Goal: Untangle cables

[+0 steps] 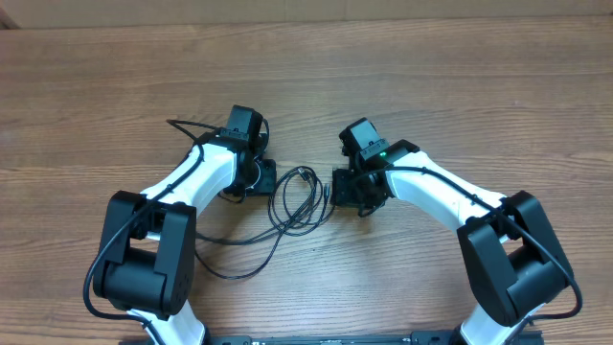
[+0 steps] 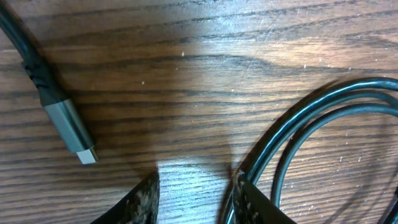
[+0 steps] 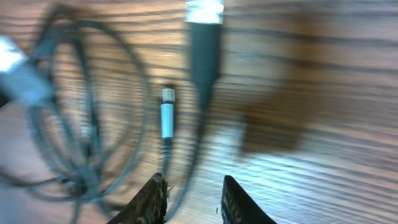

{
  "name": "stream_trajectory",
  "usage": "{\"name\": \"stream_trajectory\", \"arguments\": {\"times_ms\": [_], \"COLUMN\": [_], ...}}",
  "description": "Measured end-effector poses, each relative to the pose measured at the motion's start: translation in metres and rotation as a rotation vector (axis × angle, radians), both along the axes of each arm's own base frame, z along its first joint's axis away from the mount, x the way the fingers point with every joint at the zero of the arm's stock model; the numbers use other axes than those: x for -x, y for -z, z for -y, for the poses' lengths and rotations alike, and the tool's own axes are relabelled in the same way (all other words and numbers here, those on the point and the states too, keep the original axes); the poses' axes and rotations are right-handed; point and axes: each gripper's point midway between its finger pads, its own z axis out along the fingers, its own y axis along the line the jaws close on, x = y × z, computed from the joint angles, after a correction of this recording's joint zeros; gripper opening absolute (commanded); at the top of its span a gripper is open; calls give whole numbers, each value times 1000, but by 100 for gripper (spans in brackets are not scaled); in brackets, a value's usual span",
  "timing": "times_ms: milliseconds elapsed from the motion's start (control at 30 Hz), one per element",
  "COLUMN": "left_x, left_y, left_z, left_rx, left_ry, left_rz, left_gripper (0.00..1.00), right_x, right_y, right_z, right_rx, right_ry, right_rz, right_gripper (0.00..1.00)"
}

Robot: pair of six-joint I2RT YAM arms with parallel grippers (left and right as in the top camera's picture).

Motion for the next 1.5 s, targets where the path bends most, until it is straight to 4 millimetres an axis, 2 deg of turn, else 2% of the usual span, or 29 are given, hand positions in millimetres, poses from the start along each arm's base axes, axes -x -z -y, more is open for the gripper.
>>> {"name": "stream_trajectory", "arguments": {"times_ms": [167,233,467,633,933,1367,1500], "left_x": [0,0,-1,-1,-1,-1,-1], "left_y": [0,0,0,0,-1,-1,-1], "left_z": [0,0,0,0,0,0,0], "left_rx": [0,0,1,2,1,1,1], "left_ry": [0,0,0,0,0,0,0], "left_rz": [0,0,3,4,5,5,5], "left_gripper": [41,41,44,45,45,45,45], "right_x": [-23,-27,-24,-38,-45,-47,-46], "right_y": [-32,-38,-35,-41,-27,-28,-19], "right_z": [-29,-37,-53,-74,-61,-62,-62], "right_rx": [-112,-129,-32,5,109,103,114], "right_ry": [-70,-96,-165,-187,-163,-160,-164], "right_rz": [86,118,226,387,441,452,436], "right_gripper": [31,32,32,32,31,31,31]}}
